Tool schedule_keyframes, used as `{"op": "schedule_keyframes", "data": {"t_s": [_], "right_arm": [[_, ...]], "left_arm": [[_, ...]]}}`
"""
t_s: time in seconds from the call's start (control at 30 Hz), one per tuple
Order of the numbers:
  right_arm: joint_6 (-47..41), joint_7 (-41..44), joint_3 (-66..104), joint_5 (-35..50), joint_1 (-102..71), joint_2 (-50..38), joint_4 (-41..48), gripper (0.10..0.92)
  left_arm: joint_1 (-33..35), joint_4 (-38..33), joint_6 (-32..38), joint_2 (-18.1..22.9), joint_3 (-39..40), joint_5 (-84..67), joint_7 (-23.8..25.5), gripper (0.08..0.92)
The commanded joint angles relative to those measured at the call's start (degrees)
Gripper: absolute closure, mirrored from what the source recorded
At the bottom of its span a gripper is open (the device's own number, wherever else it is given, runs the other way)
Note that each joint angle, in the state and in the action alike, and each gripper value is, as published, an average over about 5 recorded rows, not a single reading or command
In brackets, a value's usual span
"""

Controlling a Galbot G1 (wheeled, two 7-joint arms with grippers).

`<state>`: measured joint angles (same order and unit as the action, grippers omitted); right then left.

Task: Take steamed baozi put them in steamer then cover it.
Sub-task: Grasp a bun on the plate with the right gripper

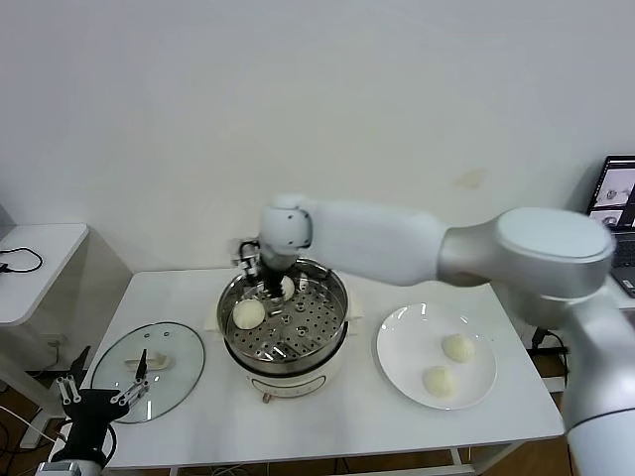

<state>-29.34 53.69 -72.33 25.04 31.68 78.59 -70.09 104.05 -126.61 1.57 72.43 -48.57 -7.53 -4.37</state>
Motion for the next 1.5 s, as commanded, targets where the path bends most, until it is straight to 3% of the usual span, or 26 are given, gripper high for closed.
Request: {"op": "schedule_keyframes", "data": {"t_s": [0.03,0.37,0.7,1.0,1.5], "right_arm": [[7.84,8.12,-1.03,-3.05,7.50,-19.57,-13.57,0.203],[11.95,11.20,-0.36,-12.78,4.42,-42.63,-24.12,0.203],[14.14,10.24,1.60,-24.03,-7.67,-53.25,-27.94,0.203],[14.40,8.47,13.56,-29.17,-24.79,-55.71,-28.04,0.203],[12.37,6.57,19.62,-30.80,-35.71,-49.53,-22.23,0.203]], "left_arm": [[-0.08,-0.13,-0.20,0.04,0.30,0.02,0.03,0.177],[-0.08,-0.23,-0.46,0.16,1.04,0.62,0.09,0.177],[0.34,0.08,-0.42,1.08,1.93,1.49,0.21,0.177],[0.92,0.63,-0.29,1.43,2.28,2.38,0.26,0.177],[1.24,0.95,-0.25,1.67,1.26,2.23,0.26,0.177]]}}
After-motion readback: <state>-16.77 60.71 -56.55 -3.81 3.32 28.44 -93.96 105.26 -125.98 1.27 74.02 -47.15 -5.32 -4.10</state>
